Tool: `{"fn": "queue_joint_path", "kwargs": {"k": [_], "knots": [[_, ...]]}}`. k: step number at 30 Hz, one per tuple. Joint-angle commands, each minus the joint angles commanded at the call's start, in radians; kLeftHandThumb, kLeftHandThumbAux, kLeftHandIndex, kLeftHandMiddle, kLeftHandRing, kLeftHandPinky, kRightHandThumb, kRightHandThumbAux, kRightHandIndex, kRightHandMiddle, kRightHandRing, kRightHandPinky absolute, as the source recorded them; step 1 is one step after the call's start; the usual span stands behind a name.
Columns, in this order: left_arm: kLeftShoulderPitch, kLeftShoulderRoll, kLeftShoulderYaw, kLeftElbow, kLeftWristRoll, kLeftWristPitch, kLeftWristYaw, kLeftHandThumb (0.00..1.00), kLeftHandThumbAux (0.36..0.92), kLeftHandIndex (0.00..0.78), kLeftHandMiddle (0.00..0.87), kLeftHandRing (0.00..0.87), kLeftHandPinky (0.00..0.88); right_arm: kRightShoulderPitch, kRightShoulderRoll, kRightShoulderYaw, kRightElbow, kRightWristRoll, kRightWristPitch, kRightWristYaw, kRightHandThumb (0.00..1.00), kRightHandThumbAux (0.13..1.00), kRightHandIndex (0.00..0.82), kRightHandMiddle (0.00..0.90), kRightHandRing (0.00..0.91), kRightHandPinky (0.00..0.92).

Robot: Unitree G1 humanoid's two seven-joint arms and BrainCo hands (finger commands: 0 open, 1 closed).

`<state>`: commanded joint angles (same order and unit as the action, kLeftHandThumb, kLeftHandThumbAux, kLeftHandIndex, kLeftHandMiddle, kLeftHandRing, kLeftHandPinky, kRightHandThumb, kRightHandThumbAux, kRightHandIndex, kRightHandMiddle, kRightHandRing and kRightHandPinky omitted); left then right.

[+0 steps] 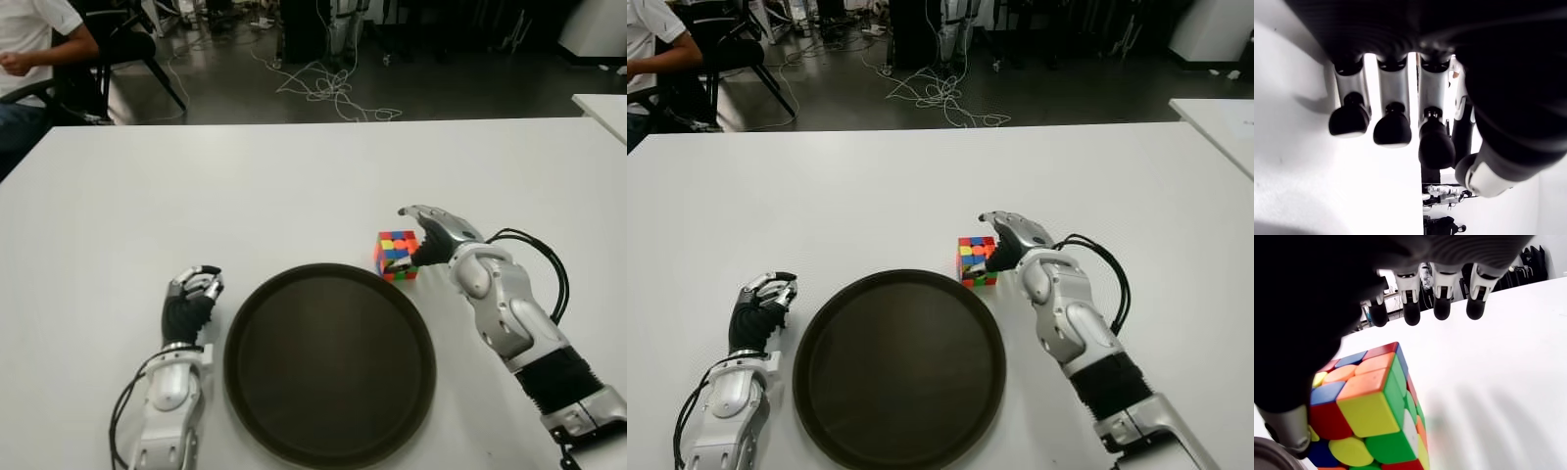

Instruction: Pick up the Rubik's Cube and put it in the plate

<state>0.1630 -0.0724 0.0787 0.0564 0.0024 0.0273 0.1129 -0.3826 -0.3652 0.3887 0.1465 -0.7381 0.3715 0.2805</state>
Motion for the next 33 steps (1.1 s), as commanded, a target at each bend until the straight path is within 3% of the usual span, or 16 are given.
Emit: {"fn": "queue_joint_path", "kwargs": {"k": [33], "knots": [[0.000, -0.005, 0.001, -0.009, -0.012, 0.010, 0.001, 0.709, 0.706, 0.443, 0.816, 0.825, 0.819, -0.024, 0.025, 0.003, 0.036, 0.015, -0.058, -0.014, 0.000, 0.712, 0.000, 0.000, 0.000, 0.000]]}}
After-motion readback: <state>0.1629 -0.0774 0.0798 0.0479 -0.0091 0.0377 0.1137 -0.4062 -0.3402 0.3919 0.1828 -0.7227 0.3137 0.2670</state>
